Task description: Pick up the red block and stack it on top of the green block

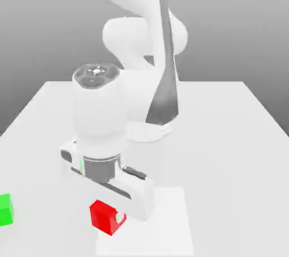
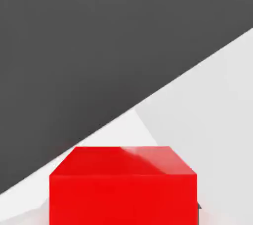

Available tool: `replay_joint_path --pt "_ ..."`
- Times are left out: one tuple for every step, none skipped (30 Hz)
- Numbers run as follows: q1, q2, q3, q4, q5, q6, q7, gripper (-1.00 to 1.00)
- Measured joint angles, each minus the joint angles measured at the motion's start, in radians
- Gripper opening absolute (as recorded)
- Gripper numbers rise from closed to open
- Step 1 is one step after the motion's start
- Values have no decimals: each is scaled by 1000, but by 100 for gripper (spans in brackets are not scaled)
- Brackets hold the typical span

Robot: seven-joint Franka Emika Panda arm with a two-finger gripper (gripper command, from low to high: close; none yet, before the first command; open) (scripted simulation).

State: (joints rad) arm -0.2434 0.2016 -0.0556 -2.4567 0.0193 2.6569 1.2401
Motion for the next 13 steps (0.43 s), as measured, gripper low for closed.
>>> replay_joint_path --pt "-26 -1 -25 12 10 -14 6 -100" --pt "-52 -1 -50 25 19 -27 12 -100" --pt "-78 -2 -76 37 29 -41 18 -100" --pt "-105 -2 -102 49 38 -54 25 -100" --pt "-132 -3 -128 61 48 -67 31 -100" --pt "-161 14 -151 79 65 -70 33 -100" --pt "-191 49 -165 98 89 -56 29 -100" --pt "-211 84 -166 109 110 -33 21 -100" --pt "-224 120 -161 115 129 -4 11 -100" --pt "-234 149 -155 119 143 19 2 100" --pt "-234 149 -155 119 143 19 2 100" --pt "-234 149 -155 119 143 19 2 100" --pt "-234 149 -155 119 143 19 2 100"
